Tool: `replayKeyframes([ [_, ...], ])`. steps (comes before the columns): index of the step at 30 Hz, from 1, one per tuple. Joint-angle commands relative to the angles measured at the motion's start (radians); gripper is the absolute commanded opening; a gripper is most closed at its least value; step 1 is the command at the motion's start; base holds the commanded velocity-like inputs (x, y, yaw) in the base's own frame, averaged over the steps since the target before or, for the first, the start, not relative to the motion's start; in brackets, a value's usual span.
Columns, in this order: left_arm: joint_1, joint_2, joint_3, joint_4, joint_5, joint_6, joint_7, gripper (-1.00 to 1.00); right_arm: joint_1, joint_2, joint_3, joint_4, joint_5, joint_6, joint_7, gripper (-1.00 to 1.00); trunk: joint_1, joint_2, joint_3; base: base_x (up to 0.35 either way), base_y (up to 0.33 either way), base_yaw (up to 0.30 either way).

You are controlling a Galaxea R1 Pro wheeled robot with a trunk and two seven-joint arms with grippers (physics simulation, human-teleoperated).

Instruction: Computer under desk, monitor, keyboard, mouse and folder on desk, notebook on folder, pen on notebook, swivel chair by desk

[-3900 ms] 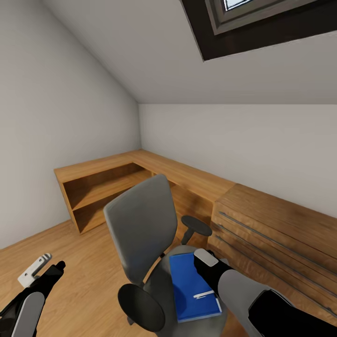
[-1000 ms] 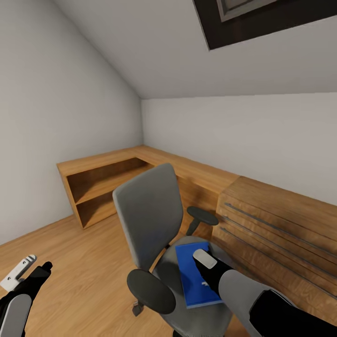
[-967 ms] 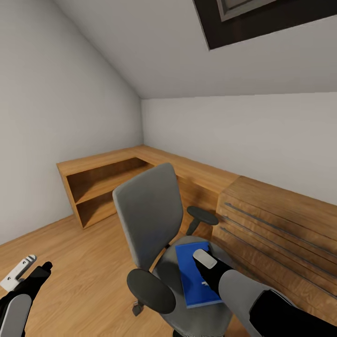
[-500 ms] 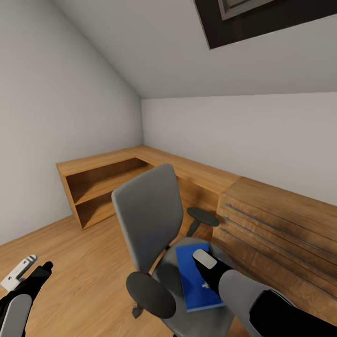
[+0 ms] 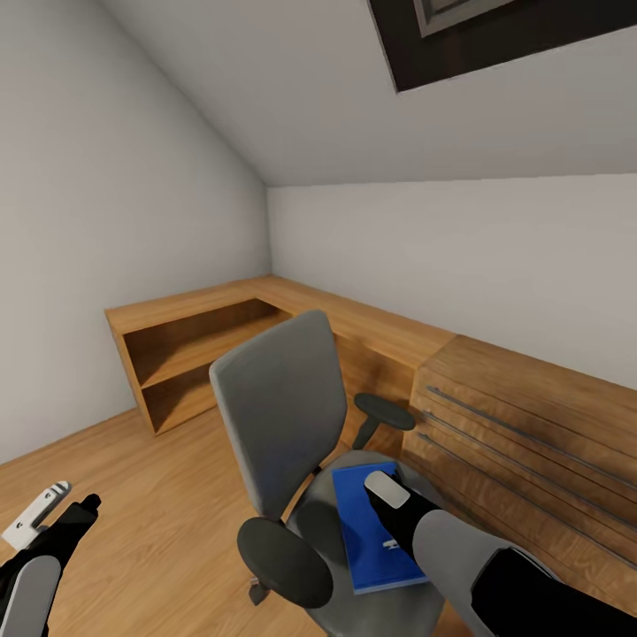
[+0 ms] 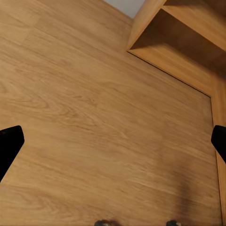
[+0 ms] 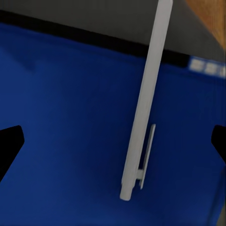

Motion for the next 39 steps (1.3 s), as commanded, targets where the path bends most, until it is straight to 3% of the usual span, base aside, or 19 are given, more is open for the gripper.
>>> replayKeyframes([
  [1,-0.001,0.000,0.000,-0.001,0.008,0.003,0.006,1.00,-0.001,0.000,0.008,-0.001,-0.009,-0.007,-0.005,1.00,0.000,-0.001,-0.001,0.000,0.000,0.000],
  [20,0.000,0.000,0.003,-0.001,0.008,0.002,0.010,1.00,-0.001,-0.002,0.008,0.000,-0.009,-0.011,-0.013,1.00,0.000,-0.001,-0.001,0.000,0.000,0.000],
  [33,0.000,-0.001,0.000,-0.001,0.008,0.002,0.010,1.00,-0.001,-0.002,0.008,0.000,-0.009,-0.011,-0.023,1.00,0.050,-0.092,-0.042,0.000,0.000,0.000],
  [39,0.000,-0.001,0.001,-0.001,0.008,0.002,0.010,1.00,-0.001,-0.002,0.008,0.000,-0.009,-0.011,-0.023,1.00,0.050,-0.092,-0.042,0.000,0.000,0.000],
])
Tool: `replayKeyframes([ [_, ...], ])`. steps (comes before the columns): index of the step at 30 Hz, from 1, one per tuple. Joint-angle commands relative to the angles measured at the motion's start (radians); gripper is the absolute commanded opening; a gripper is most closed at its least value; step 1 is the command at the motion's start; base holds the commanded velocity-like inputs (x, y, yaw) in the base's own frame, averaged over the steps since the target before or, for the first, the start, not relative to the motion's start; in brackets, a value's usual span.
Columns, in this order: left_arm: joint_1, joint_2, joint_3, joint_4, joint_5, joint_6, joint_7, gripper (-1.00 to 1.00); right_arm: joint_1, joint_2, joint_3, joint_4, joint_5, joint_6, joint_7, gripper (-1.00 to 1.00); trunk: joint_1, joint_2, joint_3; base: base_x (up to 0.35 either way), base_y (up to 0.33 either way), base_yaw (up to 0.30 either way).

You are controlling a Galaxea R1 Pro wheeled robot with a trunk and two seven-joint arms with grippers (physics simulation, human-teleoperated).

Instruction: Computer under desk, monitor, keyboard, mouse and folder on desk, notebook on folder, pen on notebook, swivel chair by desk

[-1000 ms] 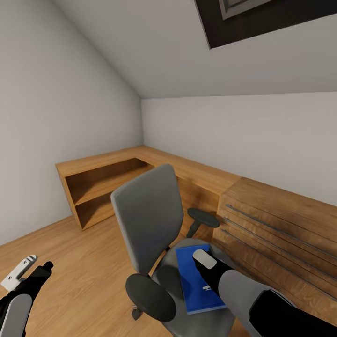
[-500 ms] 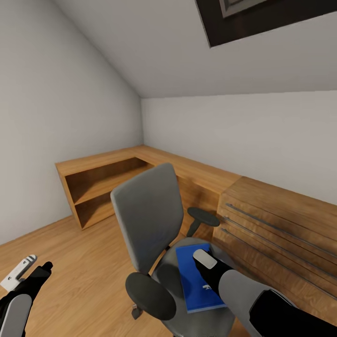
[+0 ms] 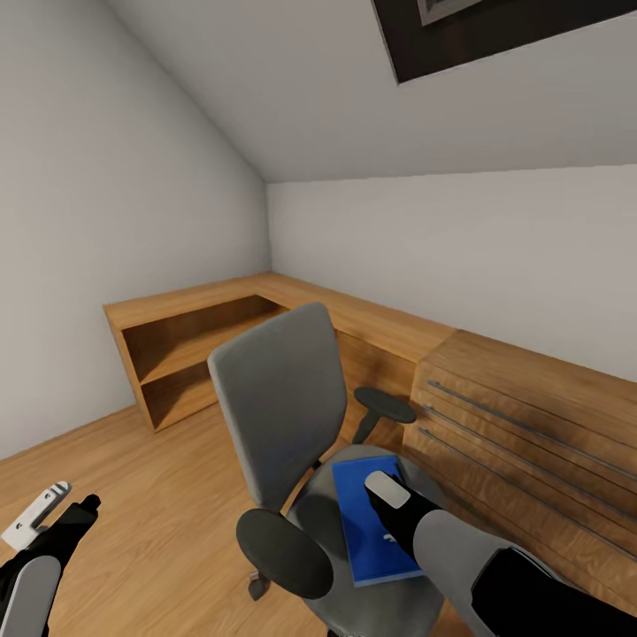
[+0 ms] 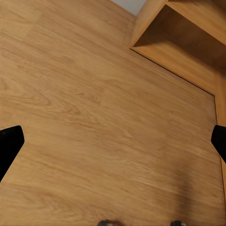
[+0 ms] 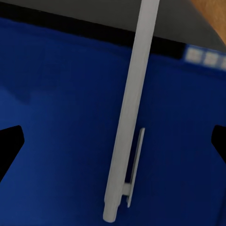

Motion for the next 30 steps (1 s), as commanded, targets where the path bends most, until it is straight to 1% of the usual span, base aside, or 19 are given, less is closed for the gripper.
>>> replayKeyframes([
  [1,-0.001,0.000,0.000,-0.001,0.008,0.003,0.007,1.00,-0.001,0.000,0.008,0.000,-0.009,-0.006,-0.002,1.00,0.000,-0.001,-0.001,0.000,0.000,0.000],
  [7,-0.001,0.000,-0.001,-0.001,0.008,0.004,0.007,1.00,-0.001,0.000,0.008,-0.001,-0.009,-0.006,-0.002,1.00,0.023,-0.043,-0.020,0.000,0.000,0.000],
  [25,-0.001,0.000,0.001,-0.001,0.008,0.003,0.007,1.00,-0.001,0.000,0.008,-0.001,-0.009,-0.006,-0.002,1.00,0.023,-0.043,-0.020,0.000,0.000,0.000],
  [26,-0.001,0.000,0.001,-0.001,0.008,0.003,0.007,1.00,-0.001,0.000,0.008,-0.002,-0.009,-0.006,-0.002,-1.00,0.023,-0.043,-0.020,0.000,0.000,0.000],
  [30,-0.001,0.000,0.001,-0.001,0.008,0.003,0.007,1.00,-0.001,0.000,0.009,-0.001,-0.008,-0.006,-0.006,-1.00,0.023,-0.043,-0.020,0.000,0.000,0.000],
])
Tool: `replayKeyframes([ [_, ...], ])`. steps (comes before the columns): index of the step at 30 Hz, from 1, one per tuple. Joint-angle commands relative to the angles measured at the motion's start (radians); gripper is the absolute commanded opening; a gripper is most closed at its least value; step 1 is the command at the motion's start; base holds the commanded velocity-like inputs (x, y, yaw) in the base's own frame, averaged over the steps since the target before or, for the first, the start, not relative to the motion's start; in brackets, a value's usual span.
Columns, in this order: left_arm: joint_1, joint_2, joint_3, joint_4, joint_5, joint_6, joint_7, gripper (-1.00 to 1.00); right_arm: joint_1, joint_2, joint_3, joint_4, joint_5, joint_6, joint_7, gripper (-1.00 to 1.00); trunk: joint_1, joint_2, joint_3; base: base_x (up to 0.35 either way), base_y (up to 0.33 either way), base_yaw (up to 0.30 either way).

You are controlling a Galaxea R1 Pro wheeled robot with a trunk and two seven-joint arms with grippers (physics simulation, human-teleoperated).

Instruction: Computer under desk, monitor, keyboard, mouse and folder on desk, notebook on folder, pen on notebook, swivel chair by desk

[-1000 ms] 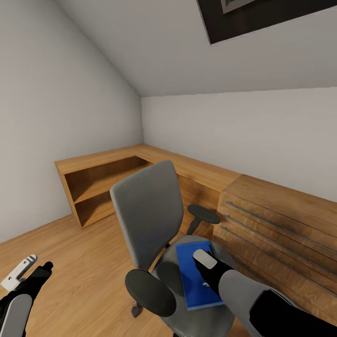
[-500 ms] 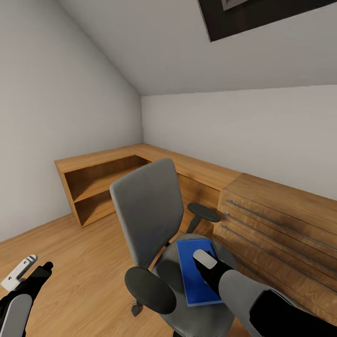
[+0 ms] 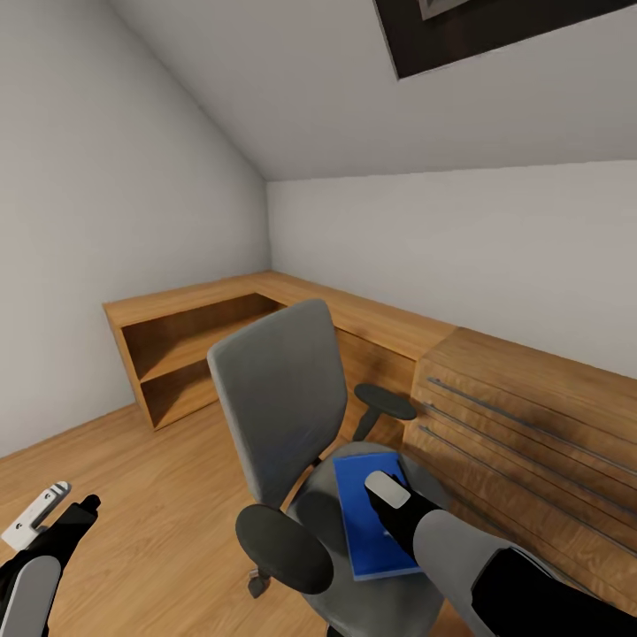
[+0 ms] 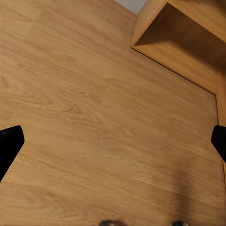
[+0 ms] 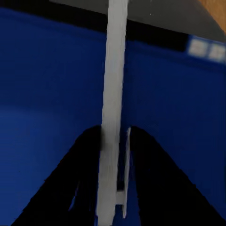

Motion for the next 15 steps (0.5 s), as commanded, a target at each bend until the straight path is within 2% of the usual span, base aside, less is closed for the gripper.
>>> replayKeyframes([
  [1,-0.001,0.000,0.000,-0.001,0.008,0.003,0.007,1.00,-0.001,0.000,0.008,-0.001,-0.011,-0.008,-0.003,-1.00,0.000,-0.001,-0.001,0.000,0.000,0.000],
  [15,-0.001,0.000,0.001,-0.001,0.008,0.003,0.007,1.00,-0.001,0.000,0.010,-0.001,-0.011,-0.007,-0.005,-1.00,0.000,-0.001,-0.001,0.000,0.000,0.000],
])
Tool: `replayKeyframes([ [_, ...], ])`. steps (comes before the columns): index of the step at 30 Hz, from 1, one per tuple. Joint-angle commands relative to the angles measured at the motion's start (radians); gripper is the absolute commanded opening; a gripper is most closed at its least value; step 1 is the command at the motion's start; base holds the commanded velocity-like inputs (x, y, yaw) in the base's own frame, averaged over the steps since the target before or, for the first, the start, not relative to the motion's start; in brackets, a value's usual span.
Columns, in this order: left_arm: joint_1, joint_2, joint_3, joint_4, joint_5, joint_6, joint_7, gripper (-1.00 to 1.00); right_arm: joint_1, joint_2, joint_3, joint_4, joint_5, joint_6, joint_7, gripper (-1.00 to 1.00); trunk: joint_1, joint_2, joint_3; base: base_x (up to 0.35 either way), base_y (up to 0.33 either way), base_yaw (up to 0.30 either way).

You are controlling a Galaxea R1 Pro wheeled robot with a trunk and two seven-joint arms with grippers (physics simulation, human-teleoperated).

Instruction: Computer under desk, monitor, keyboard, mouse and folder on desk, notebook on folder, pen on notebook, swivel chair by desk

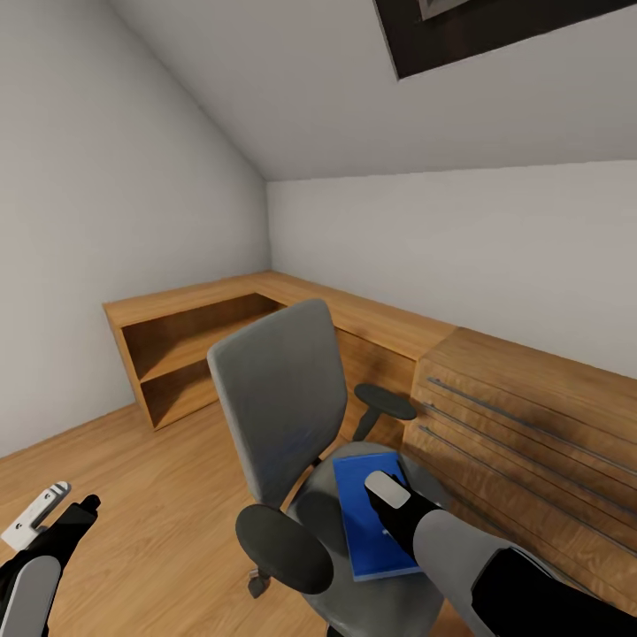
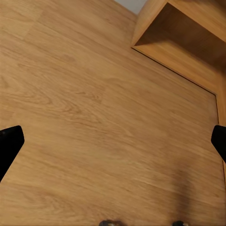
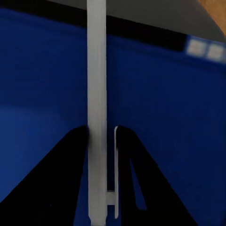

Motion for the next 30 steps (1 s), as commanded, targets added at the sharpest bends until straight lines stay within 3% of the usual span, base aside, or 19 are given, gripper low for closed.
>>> replayKeyframes([
  [1,-0.001,0.000,0.001,-0.001,0.008,0.003,0.007,1.00,-0.001,0.000,0.009,-0.001,-0.011,-0.007,-0.002,-1.00,0.000,-0.001,-0.001,0.000,0.000,0.000],
  [10,-0.001,0.000,0.000,-0.001,0.008,0.004,0.007,1.00,-0.001,0.000,0.009,-0.001,-0.011,-0.007,-0.002,-1.00,0.000,-0.001,-0.001,0.000,0.000,0.000],
  [22,-0.001,-0.007,-0.007,0.003,0.007,0.007,0.002,1.00,-0.001,-0.002,0.009,-0.003,-0.011,-0.012,-0.004,-1.00,-0.046,0.083,0.037,0.000,0.000,0.000],
  [25,-0.001,-0.017,-0.031,0.007,0.006,0.008,0.004,1.00,-0.002,-0.005,0.009,-0.017,-0.011,-0.012,-0.005,-1.00,-0.058,0.104,0.046,0.000,0.000,0.000],
  [26,-0.001,-0.019,-0.039,0.033,0.004,0.010,0.004,1.00,-0.002,-0.030,0.011,-0.079,-0.011,-0.012,-0.014,-1.00,-0.061,0.111,0.049,0.000,0.000,0.000],
  [30,0.001,-0.022,-0.045,0.141,-0.015,0.006,0.000,1.00,0.005,-0.085,0.014,-0.226,-0.011,-0.012,-0.117,-1.00,-0.077,0.139,0.062,0.000,0.000,0.000],
])
